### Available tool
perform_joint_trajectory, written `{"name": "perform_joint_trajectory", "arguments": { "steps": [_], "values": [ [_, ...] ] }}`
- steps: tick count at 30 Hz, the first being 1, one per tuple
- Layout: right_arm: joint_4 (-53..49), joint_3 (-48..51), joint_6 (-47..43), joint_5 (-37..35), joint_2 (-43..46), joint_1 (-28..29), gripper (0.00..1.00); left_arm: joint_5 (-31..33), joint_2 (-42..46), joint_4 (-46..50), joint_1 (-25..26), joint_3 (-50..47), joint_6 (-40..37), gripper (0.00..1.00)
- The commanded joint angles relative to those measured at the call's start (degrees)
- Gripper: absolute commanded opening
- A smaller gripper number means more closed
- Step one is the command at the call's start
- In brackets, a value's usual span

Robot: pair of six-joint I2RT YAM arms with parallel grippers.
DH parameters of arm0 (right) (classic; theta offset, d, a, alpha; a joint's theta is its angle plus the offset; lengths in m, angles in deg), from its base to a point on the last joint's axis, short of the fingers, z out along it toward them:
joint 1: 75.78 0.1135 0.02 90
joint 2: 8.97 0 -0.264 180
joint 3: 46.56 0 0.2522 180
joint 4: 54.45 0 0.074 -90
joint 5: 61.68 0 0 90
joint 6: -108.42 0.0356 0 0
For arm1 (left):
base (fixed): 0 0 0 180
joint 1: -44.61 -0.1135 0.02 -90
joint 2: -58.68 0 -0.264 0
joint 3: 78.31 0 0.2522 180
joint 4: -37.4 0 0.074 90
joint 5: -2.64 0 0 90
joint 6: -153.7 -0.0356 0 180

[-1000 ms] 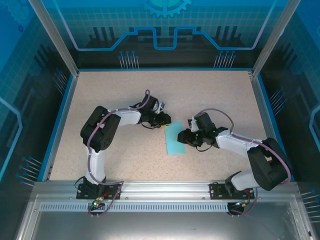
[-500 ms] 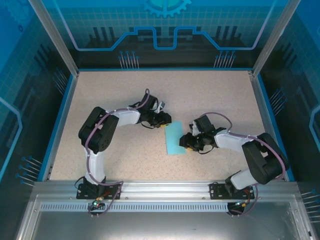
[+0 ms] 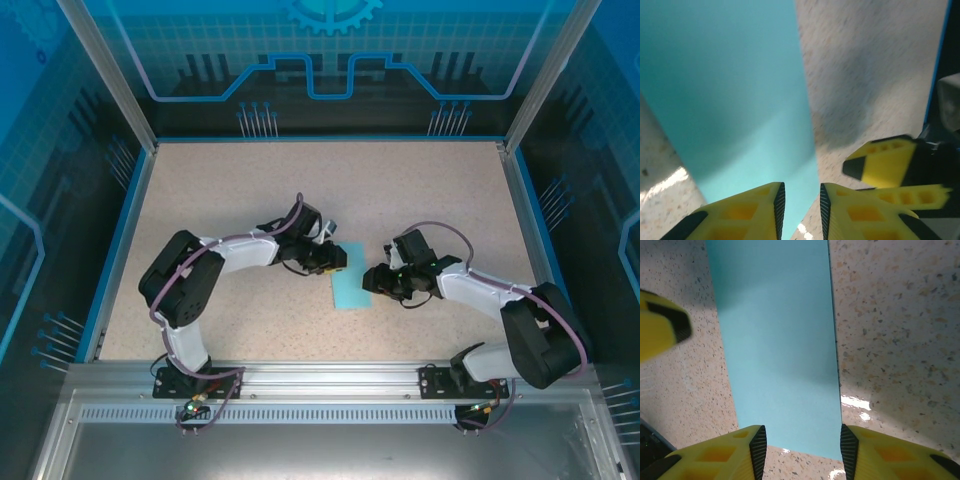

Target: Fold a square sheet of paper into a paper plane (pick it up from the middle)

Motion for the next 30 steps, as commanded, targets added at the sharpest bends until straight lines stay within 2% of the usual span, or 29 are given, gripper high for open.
{"name": "perform_joint_trajectory", "arguments": {
  "steps": [1, 5, 12, 22, 30],
  "values": [
    [-0.6, 0.4, -1.1, 1.4, 0.6, -0.9, 0.47, 1.8, -0.3, 1.1, 0.2, -1.5, 0.8, 0.27],
    [0.8, 0.5, -0.8, 2.6, -0.5, -0.9, 0.49, 5.0, -1.0, 2.7, 0.3, -2.0, -0.8, 0.26],
    [3.8, 0.4, -0.2, 4.4, -3.8, -1.0, 0.51, 5.4, -3.0, 2.0, 0.2, -2.2, -2.1, 0.26],
    [4.8, -0.2, 0.6, 3.0, -6.6, -0.9, 0.54, 7.3, -3.5, 3.9, 0.3, -2.8, -3.7, 0.25],
    [8.4, -0.3, 1.6, 5.6, -8.6, -0.9, 0.53, 6.9, -3.3, 3.2, 0.2, -3.7, -3.7, 0.25]
  ]
}}
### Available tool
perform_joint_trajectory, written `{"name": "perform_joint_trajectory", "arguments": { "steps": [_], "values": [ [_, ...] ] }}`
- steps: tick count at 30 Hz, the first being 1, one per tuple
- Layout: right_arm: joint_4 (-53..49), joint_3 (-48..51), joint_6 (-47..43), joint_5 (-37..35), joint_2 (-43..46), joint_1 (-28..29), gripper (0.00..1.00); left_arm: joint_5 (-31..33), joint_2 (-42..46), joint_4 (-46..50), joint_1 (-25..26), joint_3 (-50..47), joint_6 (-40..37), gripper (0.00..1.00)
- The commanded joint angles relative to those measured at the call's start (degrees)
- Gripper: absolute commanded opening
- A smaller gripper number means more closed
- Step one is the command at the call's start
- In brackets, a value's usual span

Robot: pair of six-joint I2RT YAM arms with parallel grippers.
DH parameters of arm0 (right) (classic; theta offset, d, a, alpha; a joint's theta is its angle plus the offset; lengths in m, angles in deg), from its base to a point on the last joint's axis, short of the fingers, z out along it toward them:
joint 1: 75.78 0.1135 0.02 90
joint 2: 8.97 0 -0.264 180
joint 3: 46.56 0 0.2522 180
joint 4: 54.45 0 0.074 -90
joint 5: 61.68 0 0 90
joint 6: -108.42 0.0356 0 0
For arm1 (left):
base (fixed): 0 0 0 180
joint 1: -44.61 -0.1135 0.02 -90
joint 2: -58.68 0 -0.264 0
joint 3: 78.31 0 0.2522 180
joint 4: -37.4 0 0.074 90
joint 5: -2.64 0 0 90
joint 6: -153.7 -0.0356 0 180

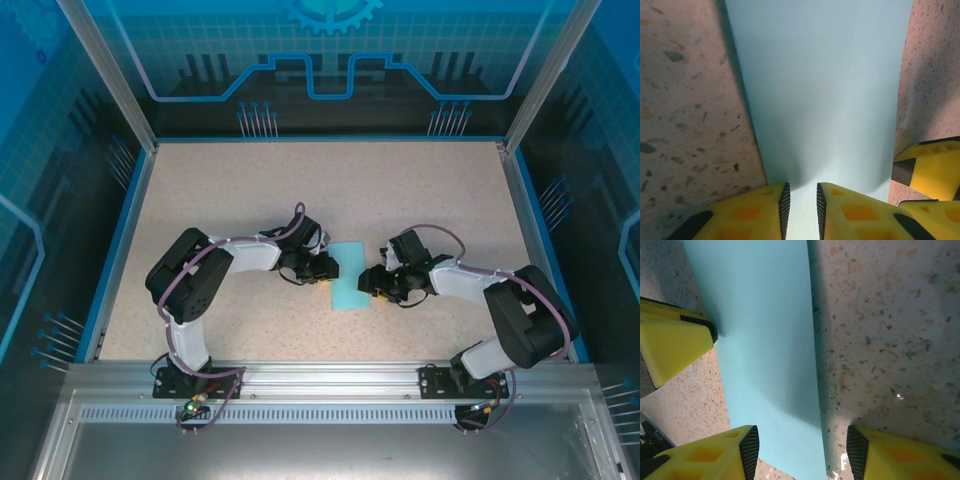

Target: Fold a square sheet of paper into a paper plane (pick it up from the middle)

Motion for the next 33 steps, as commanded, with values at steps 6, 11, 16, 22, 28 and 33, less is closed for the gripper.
{"name": "perform_joint_trajectory", "arguments": {
  "steps": [6, 11, 16, 22, 28, 33],
  "values": [
    [5.5, -0.5, 1.7, 3.2, -2.6, -0.3, 0.49, 0.7, -0.7, 2.0, 0.0, -1.5, -1.7, 0.25],
    [5.8, 0.0, 2.0, 3.9, -2.0, -0.3, 0.41, 0.7, -0.8, 2.0, 0.0, -1.6, -1.8, 0.25],
    [6.5, 1.3, 2.6, 4.0, -1.1, -0.3, 0.42, 0.7, -0.7, 2.0, 0.0, -1.6, -1.8, 0.25],
    [9.2, 1.5, 3.4, 5.3, -1.9, -0.5, 0.43, 0.6, -0.4, 2.1, 0.1, -1.5, -1.9, 0.25],
    [9.9, 0.4, 2.6, 5.6, -2.7, -2.3, 0.46, 0.5, -0.2, 1.9, 0.0, -1.8, -2.3, 0.25],
    [11.0, -1.1, 0.9, 9.2, -4.7, -4.1, 0.45, 0.2, -0.2, 1.4, 0.0, -1.9, -2.1, 0.25]
  ]
}}
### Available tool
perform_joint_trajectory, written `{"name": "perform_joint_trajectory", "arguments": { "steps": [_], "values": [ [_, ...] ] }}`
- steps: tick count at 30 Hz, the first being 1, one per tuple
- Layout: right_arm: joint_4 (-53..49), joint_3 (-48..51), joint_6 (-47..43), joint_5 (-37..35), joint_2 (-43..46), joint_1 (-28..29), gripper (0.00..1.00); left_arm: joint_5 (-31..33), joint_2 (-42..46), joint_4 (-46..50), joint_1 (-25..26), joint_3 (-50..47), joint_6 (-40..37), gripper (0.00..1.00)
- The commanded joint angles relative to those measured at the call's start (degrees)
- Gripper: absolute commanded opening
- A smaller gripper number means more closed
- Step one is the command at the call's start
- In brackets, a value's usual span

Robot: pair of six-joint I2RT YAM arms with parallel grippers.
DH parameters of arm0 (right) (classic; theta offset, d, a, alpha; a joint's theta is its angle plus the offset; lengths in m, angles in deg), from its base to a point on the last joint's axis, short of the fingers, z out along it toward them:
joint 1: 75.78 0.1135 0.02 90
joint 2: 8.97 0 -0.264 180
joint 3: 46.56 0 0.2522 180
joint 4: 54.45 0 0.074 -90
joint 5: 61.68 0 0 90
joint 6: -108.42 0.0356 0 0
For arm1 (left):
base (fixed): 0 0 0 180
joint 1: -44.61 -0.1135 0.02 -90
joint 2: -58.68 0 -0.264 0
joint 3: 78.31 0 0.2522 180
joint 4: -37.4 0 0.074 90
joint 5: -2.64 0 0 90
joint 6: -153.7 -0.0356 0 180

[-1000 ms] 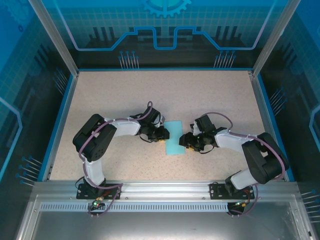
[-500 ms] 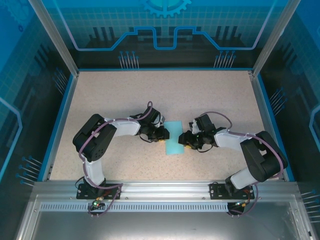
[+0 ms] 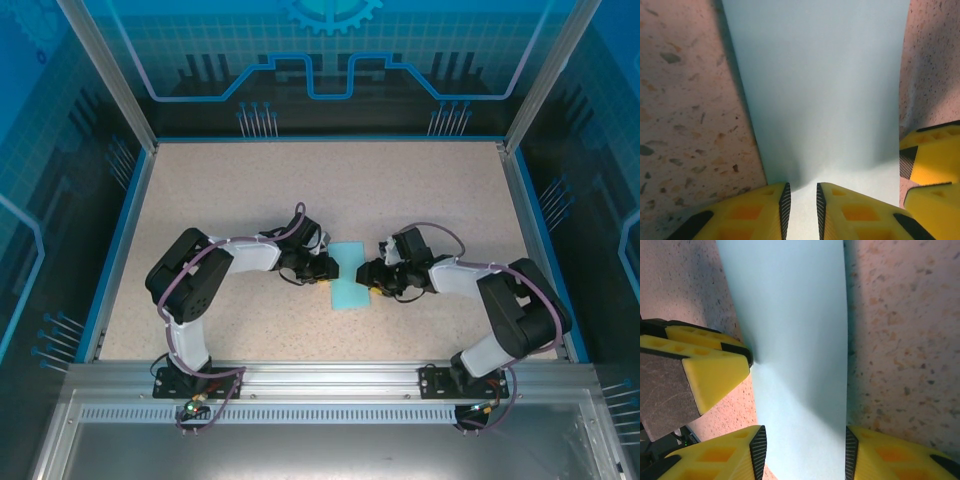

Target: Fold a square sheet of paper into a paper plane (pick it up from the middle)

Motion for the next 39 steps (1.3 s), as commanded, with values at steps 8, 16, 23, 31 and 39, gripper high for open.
{"name": "perform_joint_trajectory", "arguments": {
  "steps": [8, 16, 23, 31, 39],
  "values": [
    [0.8, -3.4, -2.5, 5.5, -5.2, -2.0, 0.19, -0.9, 3.6, -1.2, 0.0, -3.0, -1.9, 0.3],
    [0.6, -3.4, -1.4, 5.3, -4.6, -2.0, 0.12, 3.0, 13.7, -1.2, 2.7, -6.5, -7.0, 0.53],
    [0.3, -3.4, -0.7, 6.4, -3.7, -2.2, 0.12, 25.9, 17.0, 7.3, 19.3, -4.5, -19.2, 0.6],
    [-0.2, -3.3, -0.1, 6.9, -2.6, -2.3, 0.13, 39.3, 12.0, 6.5, 29.5, -1.7, -21.0, 0.63],
    [-0.3, -3.8, 0.1, 7.8, -2.4, -2.4, 0.15, 47.0, 5.8, 6.2, 32.6, 2.5, -22.5, 0.63]
  ]
}}
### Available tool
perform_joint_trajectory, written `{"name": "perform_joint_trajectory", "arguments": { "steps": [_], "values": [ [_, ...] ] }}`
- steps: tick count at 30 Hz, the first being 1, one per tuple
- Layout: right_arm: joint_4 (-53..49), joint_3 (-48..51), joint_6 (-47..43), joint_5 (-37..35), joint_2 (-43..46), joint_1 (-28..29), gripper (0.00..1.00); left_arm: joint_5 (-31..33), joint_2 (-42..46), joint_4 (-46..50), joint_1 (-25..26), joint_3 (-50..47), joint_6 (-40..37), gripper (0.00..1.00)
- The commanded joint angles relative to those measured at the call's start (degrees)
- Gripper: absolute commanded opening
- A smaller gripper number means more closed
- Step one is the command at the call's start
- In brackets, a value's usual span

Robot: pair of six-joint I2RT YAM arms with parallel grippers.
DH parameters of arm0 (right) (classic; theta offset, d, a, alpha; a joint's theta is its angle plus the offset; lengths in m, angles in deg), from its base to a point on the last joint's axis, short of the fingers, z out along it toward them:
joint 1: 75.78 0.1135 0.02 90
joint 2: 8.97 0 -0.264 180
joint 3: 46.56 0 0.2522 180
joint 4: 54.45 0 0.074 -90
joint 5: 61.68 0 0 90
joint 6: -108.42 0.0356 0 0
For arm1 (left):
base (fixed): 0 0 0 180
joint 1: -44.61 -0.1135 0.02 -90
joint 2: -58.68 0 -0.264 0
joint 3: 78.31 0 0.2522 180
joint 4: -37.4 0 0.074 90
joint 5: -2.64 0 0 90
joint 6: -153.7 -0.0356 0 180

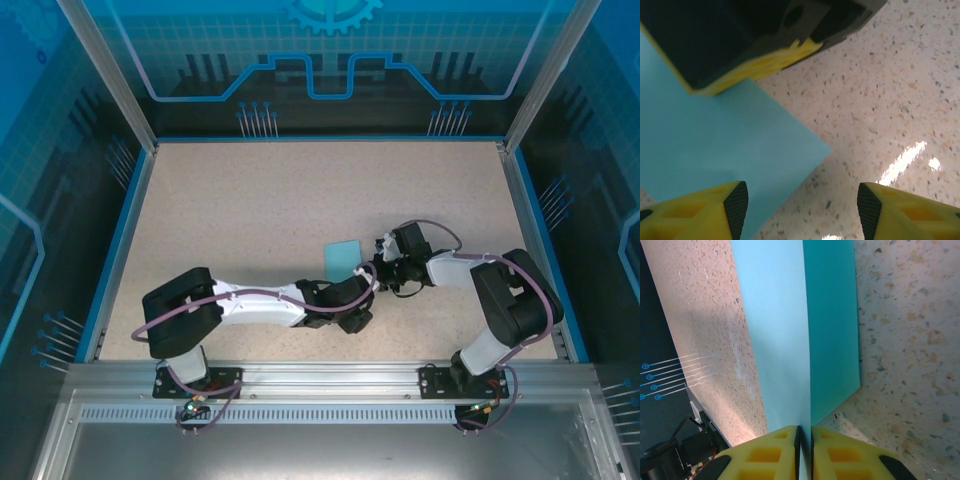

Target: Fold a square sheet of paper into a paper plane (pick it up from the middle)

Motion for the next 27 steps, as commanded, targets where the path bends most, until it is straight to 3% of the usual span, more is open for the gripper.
{"name": "perform_joint_trajectory", "arguments": {
  "steps": [1, 6, 19, 24, 27],
  "values": [
    [-1.0, -1.3, 0.5, 1.9, 1.1, -1.2, 0.15, 6.9, -2.2, 0.9, 1.2, 2.6, -1.6, 0.63],
    [-1.1, -1.2, 0.3, 1.9, 1.0, -1.3, 0.16, 10.1, -2.5, 0.0, 1.2, 2.5, -1.2, 0.59],
    [-1.4, -0.8, 0.0, 1.2, 0.4, -1.5, 0.18, 8.9, 2.2, -3.1, 0.9, -1.9, -0.6, 0.15],
    [-1.2, -0.8, -0.2, 1.3, 0.6, -1.6, 0.18, 7.4, 2.6, -3.1, -0.1, -2.3, 0.3, 0.02],
    [-1.4, -0.7, -0.2, 1.2, 0.6, -1.6, 0.18, 4.6, 3.6, -3.9, -1.3, -3.2, 0.9, 0.0]
  ]
}}
